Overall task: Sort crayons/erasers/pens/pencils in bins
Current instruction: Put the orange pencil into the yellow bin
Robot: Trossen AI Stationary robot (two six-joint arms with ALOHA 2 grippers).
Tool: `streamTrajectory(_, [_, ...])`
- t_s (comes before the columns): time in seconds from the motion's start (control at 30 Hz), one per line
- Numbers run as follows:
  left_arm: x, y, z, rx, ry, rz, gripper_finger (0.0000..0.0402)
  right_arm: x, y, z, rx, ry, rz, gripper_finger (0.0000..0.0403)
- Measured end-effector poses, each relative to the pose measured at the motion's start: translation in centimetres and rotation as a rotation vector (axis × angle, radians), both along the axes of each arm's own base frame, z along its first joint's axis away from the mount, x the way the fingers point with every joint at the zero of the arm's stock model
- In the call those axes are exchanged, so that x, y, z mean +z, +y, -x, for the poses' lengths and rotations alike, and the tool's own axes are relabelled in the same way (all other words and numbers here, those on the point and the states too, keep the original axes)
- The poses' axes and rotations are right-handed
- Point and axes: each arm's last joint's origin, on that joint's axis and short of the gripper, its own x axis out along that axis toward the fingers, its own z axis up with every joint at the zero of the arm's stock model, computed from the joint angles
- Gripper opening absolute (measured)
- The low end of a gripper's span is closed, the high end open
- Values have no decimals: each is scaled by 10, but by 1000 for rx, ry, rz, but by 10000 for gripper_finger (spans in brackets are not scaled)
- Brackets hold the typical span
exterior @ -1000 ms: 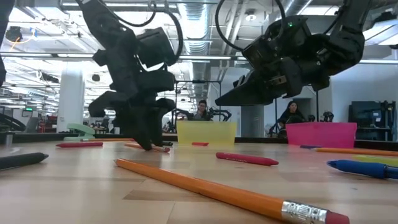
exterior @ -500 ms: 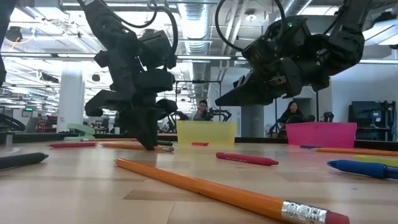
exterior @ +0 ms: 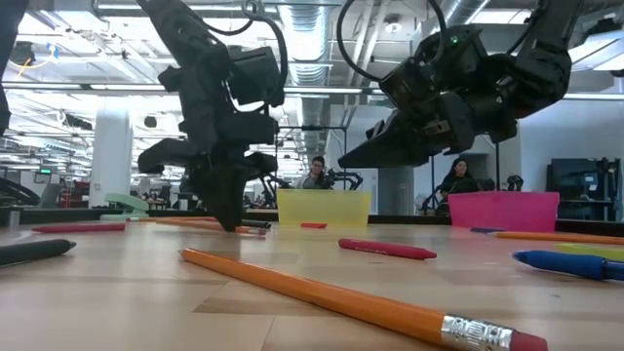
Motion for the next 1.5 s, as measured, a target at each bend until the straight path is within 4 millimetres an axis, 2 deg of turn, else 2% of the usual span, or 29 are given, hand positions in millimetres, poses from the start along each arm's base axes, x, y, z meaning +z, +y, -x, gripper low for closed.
streamTrajectory(0.17, [22, 5, 5, 45, -63, -55, 7, -1, 0, 1, 0, 6, 0, 6])
streamTrajectory(0.33, [55, 19, 14, 124, -191, -46, 7, -1, 0, 1, 0, 5, 1, 3])
streamTrajectory(0.5, [89, 41, 22, 233, -399, -14, 4, -1, 0, 1, 1, 0, 3, 6])
streamTrajectory(0.7, [120, 81, 25, 408, -704, 18, 4, 0, 0, 1, 1, -5, 3, 3])
streamTrajectory(0.83, [126, 108, 28, 483, -812, -20, 0, 0, 0, 1, 1, -6, 3, 4])
streamTrajectory(0.97, [127, 136, 24, 527, -830, 2, 1, 0, 0, 1, 0, -11, 3, 6])
streamTrajectory(1.27, [135, 196, -26, 577, -808, 12, 1, 0, 0, 1, -1, -11, 1, 5])
streamTrajectory(1.37, [135, 207, -36, 590, -736, 29, 1, -1, 2, 1, 2, 2, -7, 6])
streamTrajectory(1.5, [130, 205, -37, 551, -671, 21, 0, -4, 6, 2, 14, 37, -11, 3])
